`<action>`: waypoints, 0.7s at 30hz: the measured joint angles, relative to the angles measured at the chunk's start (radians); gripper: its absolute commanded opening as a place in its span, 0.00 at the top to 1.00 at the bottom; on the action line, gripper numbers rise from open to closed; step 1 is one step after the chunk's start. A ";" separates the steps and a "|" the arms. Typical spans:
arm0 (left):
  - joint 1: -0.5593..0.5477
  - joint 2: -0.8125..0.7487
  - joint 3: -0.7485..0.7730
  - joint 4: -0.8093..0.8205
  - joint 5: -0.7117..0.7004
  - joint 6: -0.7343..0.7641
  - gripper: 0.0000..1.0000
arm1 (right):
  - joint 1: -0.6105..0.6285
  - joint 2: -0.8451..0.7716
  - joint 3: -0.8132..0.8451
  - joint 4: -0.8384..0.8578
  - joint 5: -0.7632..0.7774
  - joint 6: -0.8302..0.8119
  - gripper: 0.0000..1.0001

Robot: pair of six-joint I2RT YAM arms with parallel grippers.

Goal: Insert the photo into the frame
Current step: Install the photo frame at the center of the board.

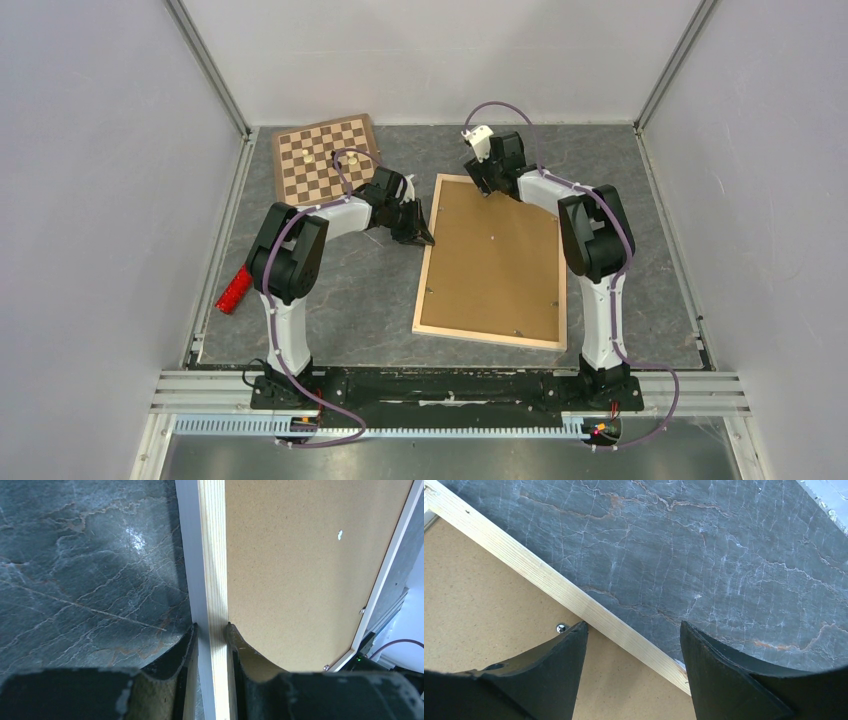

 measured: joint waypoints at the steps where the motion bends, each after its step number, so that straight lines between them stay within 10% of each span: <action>1: 0.000 0.000 0.000 0.000 0.000 0.000 0.98 | 0.000 0.002 0.000 0.003 0.000 0.000 0.29; 21: 0.001 0.005 0.006 -0.007 0.006 0.007 0.98 | 0.000 -0.061 -0.067 0.014 0.001 0.000 0.29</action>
